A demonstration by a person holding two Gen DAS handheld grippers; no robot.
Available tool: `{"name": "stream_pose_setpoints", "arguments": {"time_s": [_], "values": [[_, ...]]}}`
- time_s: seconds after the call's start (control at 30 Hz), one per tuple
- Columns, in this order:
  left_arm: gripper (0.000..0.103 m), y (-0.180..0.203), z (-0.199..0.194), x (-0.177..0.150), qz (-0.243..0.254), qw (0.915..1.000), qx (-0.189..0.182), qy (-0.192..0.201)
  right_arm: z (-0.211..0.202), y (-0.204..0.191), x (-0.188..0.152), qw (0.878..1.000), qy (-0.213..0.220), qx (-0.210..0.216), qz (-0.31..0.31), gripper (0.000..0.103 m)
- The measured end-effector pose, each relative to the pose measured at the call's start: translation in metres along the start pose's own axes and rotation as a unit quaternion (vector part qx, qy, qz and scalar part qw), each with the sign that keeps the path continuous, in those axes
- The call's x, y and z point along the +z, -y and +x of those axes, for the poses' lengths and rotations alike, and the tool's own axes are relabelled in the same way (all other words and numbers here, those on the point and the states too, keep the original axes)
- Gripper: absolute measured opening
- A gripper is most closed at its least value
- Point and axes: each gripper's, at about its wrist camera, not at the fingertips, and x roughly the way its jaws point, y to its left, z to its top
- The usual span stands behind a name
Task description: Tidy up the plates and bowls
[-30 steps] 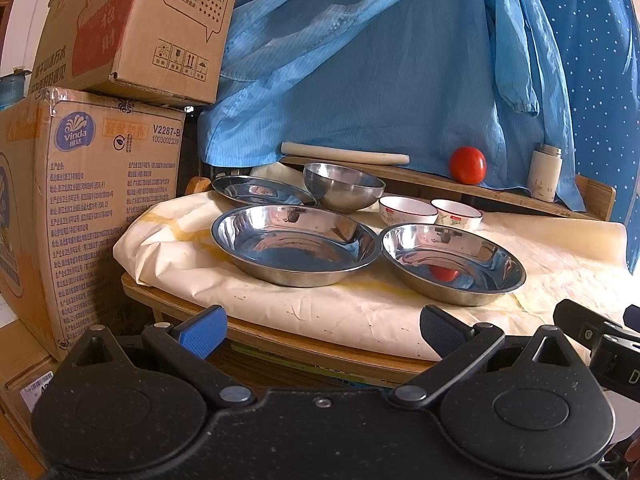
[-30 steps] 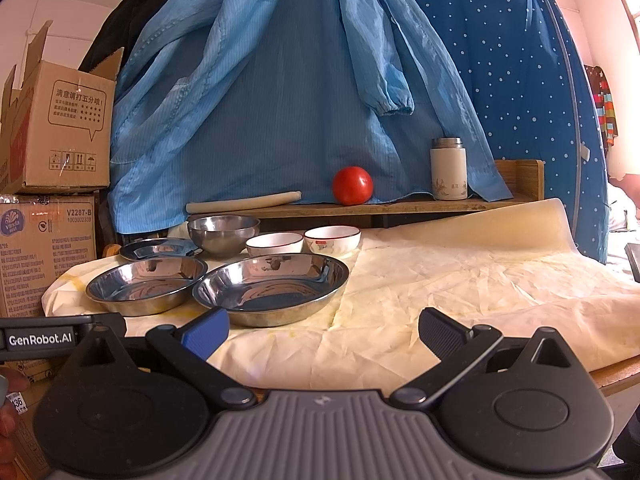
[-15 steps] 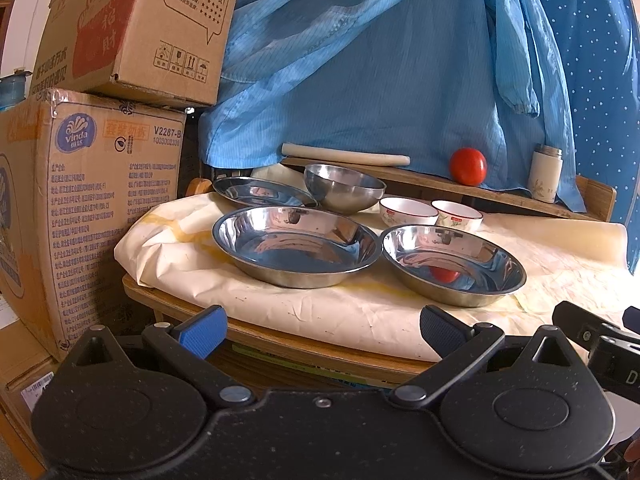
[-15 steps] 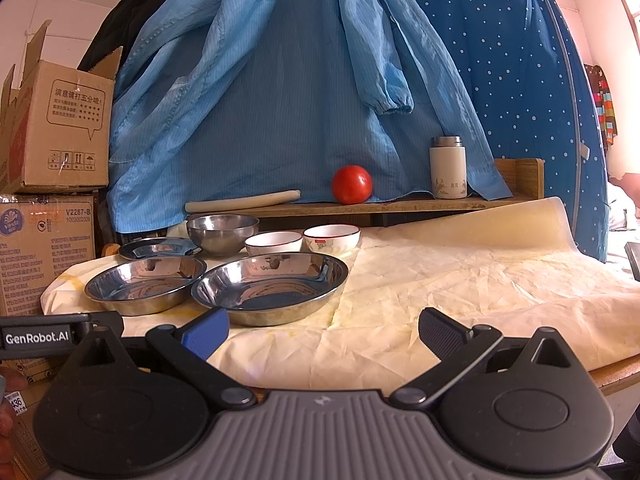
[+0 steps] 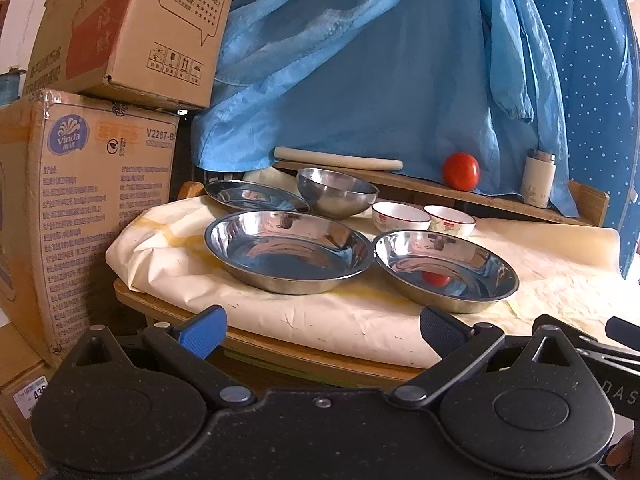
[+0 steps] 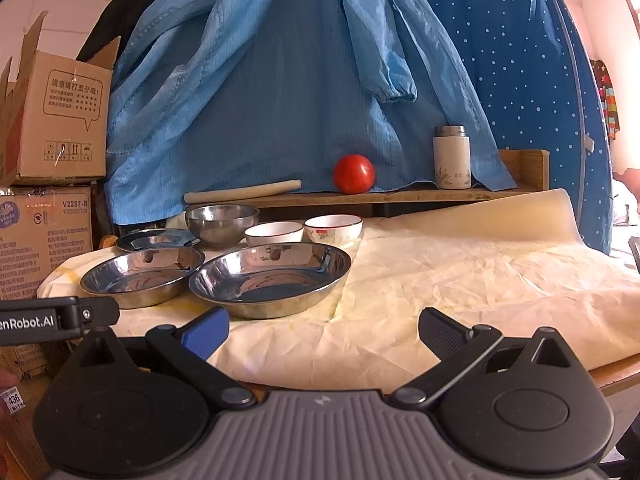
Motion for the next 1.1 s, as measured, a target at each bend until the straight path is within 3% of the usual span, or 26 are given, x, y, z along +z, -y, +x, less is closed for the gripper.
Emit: {"name": "stream_pose_setpoints", "arguments": {"time_s": [0.2,0.4,0.87,1.1], "values": [[0.102,-0.009,0.003,0.005,-0.013,0.9996,0.005,0.023,0.006,0.001,-0.002,1.000,-0.003,0.004,0.001,0.103],[0.102,-0.027,0.014,0.022,-0.023,0.9976,0.034,0.055,0.019,0.002,-0.002,1.000,-0.006,0.015,-0.003,0.103],[0.102,-0.071,0.076,0.052,-0.057,0.9968,0.057,0.006,0.066,-0.020,0.037,0.996,0.026,0.056,-0.064,0.103],[0.102,-0.079,0.093,0.055,-0.073,0.9968,0.032,-0.011,0.101,-0.032,0.058,0.989,-0.008,0.116,-0.088,0.103]]}}
